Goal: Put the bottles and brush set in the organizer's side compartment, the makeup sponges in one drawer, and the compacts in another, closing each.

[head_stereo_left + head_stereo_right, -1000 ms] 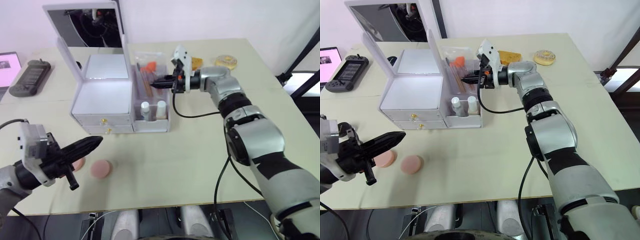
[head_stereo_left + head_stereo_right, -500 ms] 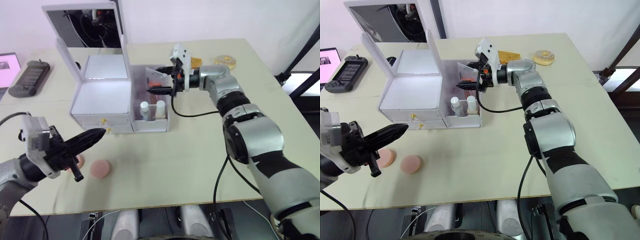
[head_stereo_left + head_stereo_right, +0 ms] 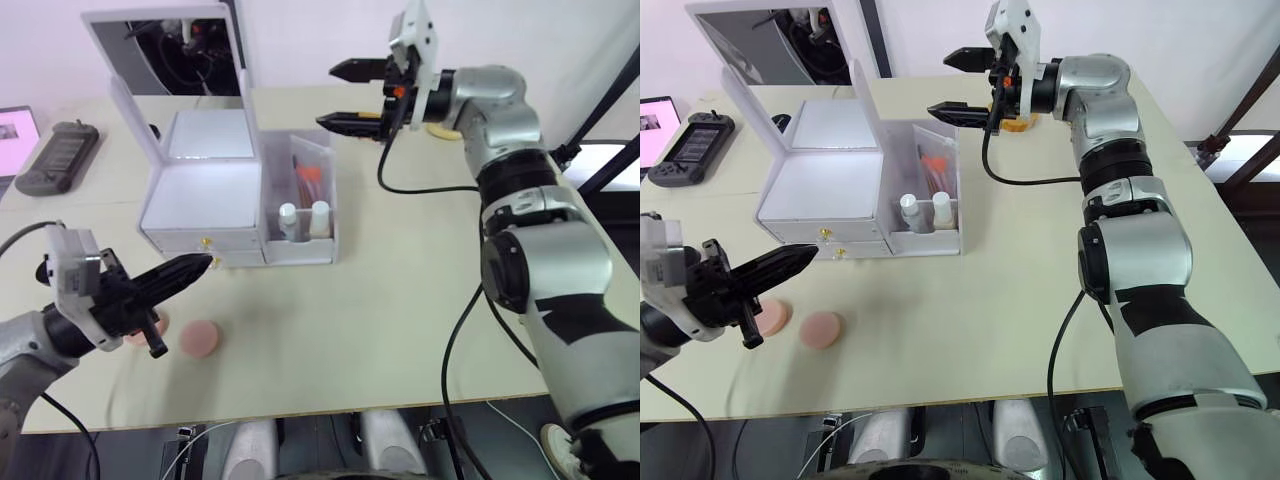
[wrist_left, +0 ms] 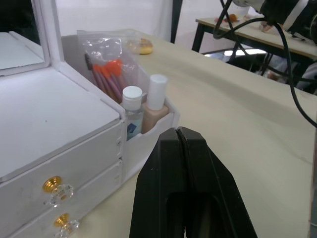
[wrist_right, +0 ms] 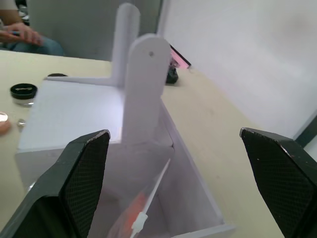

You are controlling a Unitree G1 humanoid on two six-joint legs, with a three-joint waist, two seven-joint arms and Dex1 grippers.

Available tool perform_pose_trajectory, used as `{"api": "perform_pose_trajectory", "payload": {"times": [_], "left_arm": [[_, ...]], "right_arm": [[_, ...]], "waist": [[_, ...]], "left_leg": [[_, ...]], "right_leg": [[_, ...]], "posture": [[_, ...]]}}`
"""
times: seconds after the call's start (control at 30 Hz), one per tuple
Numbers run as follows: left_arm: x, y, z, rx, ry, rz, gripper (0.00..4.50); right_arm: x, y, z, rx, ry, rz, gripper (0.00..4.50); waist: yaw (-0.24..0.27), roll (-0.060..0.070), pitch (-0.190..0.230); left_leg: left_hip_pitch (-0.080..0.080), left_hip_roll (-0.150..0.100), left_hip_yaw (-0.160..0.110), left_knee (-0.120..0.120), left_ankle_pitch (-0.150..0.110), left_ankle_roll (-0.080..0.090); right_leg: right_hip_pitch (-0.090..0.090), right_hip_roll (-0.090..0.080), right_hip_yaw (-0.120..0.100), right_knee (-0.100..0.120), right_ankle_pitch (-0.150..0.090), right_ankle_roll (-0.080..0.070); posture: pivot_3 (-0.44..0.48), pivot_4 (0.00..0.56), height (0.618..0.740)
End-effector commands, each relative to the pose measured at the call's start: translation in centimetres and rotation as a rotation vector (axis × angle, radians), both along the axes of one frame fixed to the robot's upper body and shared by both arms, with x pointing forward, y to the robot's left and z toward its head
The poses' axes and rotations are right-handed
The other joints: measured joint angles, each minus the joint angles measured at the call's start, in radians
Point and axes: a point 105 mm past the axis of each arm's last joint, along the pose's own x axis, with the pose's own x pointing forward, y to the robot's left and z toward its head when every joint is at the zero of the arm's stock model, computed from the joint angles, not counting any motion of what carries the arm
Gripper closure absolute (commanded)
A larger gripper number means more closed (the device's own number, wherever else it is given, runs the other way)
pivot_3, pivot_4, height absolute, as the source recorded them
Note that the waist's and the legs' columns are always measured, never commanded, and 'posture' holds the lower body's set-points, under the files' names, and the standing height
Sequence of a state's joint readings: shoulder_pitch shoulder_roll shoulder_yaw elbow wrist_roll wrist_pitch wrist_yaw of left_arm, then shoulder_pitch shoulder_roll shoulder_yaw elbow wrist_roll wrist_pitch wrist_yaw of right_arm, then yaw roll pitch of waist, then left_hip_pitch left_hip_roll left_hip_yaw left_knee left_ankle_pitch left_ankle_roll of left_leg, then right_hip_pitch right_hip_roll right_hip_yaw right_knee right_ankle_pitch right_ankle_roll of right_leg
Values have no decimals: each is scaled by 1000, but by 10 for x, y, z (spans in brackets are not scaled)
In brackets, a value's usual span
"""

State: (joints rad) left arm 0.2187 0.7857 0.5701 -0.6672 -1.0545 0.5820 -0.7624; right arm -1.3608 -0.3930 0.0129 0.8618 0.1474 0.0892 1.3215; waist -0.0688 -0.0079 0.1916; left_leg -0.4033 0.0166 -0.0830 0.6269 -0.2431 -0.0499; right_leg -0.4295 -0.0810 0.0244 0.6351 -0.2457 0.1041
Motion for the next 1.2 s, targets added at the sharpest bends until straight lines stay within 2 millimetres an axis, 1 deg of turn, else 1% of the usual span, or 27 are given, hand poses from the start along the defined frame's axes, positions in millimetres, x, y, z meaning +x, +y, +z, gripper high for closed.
{"api": "perform_pose_trajectory", "payload": {"times": [0.03,0.1,0.2,0.23,0.33,0.43,0.6,0.67,0.8,0.97,1.2], "left_arm": [[2,1,4,18,-20,-13,4500],[3,3,6,20,-30,-14,4500],[5,7,11,20,-58,-3,4500],[5,8,13,21,-67,2,4500],[5,11,15,25,-79,7,4500],[6,13,19,23,-97,20,4500],[6,12,21,30,-113,29,4500],[5,13,22,36,-120,42,4500],[2,16,22,43,-122,64,4500],[0,18,21,45,-122,83,4500],[0,19,20,47,-125,96,4500]], "right_arm": [[-19,11,-4,-120,-74,4,1780],[-25,17,-10,-169,-126,-31,2729],[-35,27,-17,-196,-161,-67,4277],[-38,29,-19,-207,-167,-80,4400],[-38,29,-25,-280,-245,-143,4400],[-27,26,-31,-374,-280,-238,4400],[-16,25,-38,-465,-310,-283,4400],[-12,27,-42,-488,-314,-289,4400],[1,33,-48,-528,-341,-323,4400],[20,39,-66,-621,-353,-338,4400],[40,51,-75,-691,-388,-350,4400]], "waist": [[2,0,0],[2,0,0],[1,0,0],[1,0,0],[2,0,0],[5,0,0],[5,0,0],[2,0,0],[-1,0,0],[0,0,0],[0,0,0]], "left_leg": [[0,0,0,0,0,0],[0,0,0,0,0,0],[0,0,0,1,0,0],[0,0,0,1,0,0],[0,0,-1,1,0,0],[0,0,-1,2,0,0],[0,0,-1,2,0,-1],[0,0,-1,2,0,-1],[1,0,-1,1,0,-1],[1,0,-1,1,0,-1],[1,0,-1,1,2,-3]], "right_leg": [[0,0,0,1,0,0],[0,0,0,2,0,0],[0,0,0,2,0,0],[0,0,0,2,0,0],[-1,0,0,3,0,0],[0,0,0,3,0,0],[0,0,0,3,0,0],[0,0,0,3,0,0],[0,0,0,3,0,0],[0,0,0,4,0,0],[0,0,0,4,0,0]], "posture": [[0,150,740],[0,150,740],[0,150,740],[0,150,740],[0,150,740],[0,150,740],[0,150,740],[0,150,740],[0,150,740],[0,150,740],[0,150,740]]}}
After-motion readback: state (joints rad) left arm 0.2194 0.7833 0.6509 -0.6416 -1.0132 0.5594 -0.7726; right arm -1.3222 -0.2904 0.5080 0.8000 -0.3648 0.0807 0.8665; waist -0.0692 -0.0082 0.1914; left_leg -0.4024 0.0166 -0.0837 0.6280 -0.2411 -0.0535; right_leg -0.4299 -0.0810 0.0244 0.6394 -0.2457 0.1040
